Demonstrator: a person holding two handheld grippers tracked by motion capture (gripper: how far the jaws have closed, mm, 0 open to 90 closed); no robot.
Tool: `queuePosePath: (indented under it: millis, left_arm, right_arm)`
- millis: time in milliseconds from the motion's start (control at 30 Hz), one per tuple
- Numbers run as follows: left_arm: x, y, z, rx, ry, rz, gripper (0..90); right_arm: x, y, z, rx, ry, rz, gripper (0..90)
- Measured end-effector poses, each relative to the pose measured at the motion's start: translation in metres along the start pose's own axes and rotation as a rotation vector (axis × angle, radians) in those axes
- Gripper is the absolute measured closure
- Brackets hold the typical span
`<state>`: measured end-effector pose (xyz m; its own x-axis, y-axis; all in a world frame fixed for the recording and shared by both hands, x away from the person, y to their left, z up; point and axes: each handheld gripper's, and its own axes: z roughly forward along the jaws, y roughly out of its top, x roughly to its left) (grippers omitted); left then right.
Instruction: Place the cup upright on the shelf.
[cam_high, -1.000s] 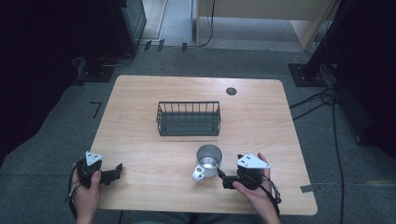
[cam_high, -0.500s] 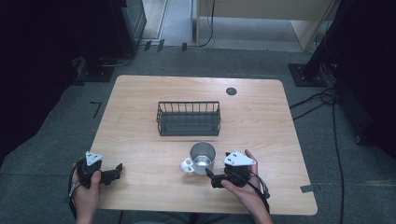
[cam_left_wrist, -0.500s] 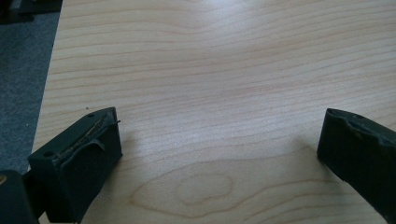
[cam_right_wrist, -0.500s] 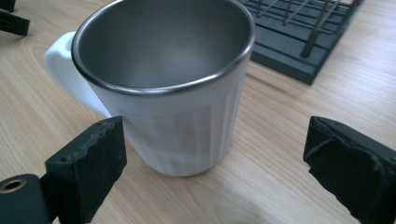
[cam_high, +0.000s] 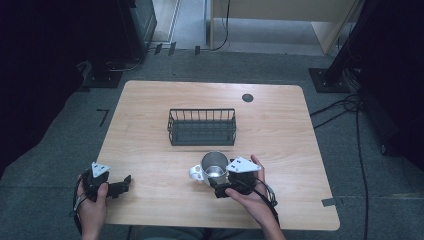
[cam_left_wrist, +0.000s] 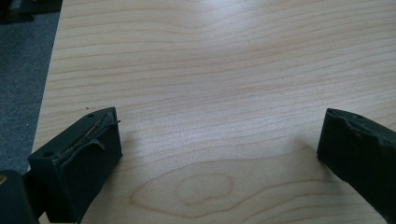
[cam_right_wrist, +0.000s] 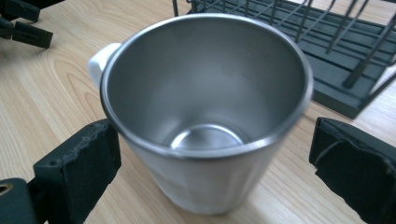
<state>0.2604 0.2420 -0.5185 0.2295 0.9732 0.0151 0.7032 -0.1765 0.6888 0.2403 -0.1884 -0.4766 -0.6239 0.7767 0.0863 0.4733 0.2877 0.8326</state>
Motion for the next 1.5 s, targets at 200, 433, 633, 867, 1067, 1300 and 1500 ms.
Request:
queuePosePath:
  millis: [200,433,633,867,1067,1300,1500]
  left_arm:
    - [0.0,0.0,0.0,0.0,0.0,0.0,0.0]
    - [0.0,0.0,0.0,0.0,0.0,0.0,0.0]
    - [0.0,0.0,0.0,0.0,0.0,0.0,0.0]
    - [0.0,0.0,0.0,0.0,0.0,0.001,0.0]
    - [0.0,0.0,0.0,0.0,0.0,0.001,0.0]
    - [0.0,0.0,0.0,0.0,0.0,0.001,0.0]
    - [0.0,0.0,0.0,0.0,0.001,0.001,0.0]
  right_arm:
    - [0.005,0.005,0.009,-0.011,-0.012,0.017,1.8]
    - [0.006,0.006,0.016,-0.014,-0.013,0.037,1.7]
    - [0.009,0.007,0.025,-0.011,-0.033,0.042,4.4]
    - [0.011,0.008,0.025,-0.025,-0.058,0.042,6.0]
    - [0.007,0.01,0.023,-0.034,-0.077,0.082,6.4]
    - [0.007,0.022,0.016,-0.058,-0.086,0.073,6.6]
    - [0.008,0.038,0.013,-0.068,-0.094,0.065,6.6]
